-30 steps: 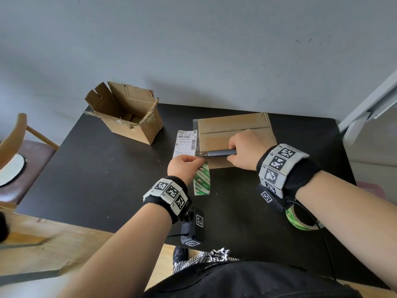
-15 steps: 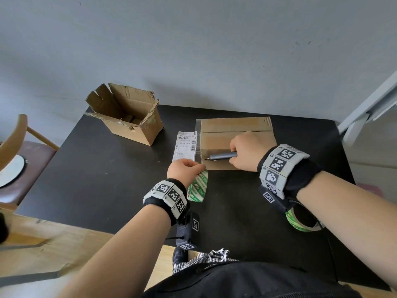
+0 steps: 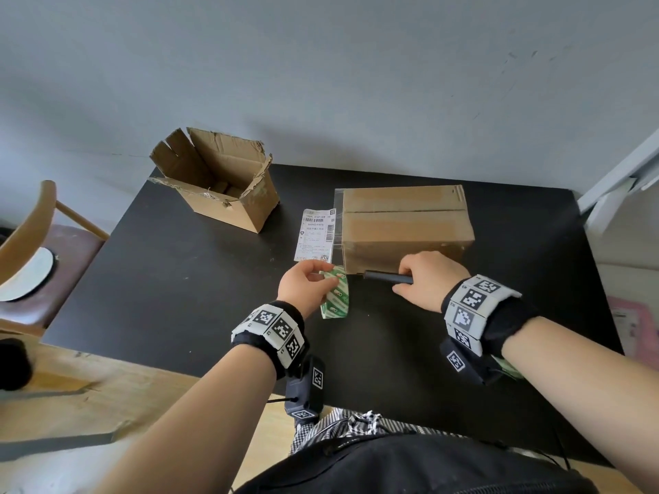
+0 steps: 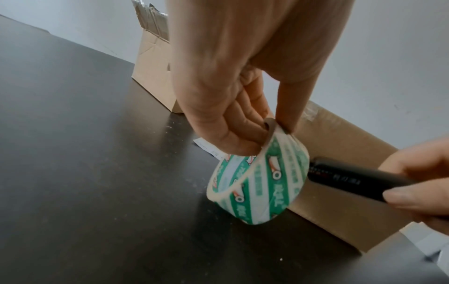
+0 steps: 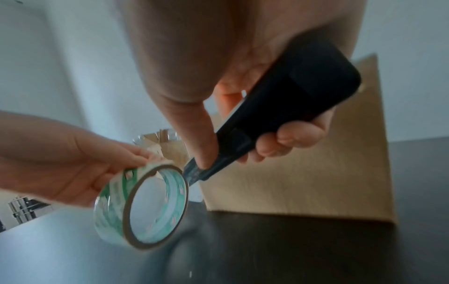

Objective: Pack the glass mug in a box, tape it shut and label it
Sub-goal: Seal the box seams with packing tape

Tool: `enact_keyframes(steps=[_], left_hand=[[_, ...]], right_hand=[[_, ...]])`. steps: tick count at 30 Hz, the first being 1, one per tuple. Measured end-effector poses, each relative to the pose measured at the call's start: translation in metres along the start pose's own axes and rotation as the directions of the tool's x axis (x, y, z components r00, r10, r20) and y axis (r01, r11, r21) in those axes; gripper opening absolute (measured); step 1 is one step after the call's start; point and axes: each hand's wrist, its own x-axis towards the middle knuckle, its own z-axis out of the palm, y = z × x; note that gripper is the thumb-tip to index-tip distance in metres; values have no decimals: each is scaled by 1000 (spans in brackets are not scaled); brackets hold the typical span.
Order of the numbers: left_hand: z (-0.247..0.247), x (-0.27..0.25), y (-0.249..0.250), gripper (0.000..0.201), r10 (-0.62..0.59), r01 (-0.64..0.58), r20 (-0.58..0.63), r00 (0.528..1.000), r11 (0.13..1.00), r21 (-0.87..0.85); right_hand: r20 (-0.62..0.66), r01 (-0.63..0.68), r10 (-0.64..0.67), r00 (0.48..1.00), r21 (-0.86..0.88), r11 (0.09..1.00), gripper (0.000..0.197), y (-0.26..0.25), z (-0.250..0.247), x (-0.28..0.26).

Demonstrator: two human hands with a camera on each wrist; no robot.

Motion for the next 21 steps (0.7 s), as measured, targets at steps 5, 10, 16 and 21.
enact_keyframes(steps=[5,10,16,21], left_hand=[[-8,-4,-7,18,105,-102,-1,995,975,197],[-20,-8,2,73,148,-173,97,984,917,359],[-28,-6,4,49,168,-252,188,968,590,767],[-32,2,-4,25,157,-256,208,965,424,869]], right_hand=[[63,-59,55,996,57,997,34,8,35,2],[102,-79,68,992,104,991,39,8,56,8],[68,-53,51,996,26,998,35,4,73,17],[26,-43,44,999,-42,998,37,-1,77,20]])
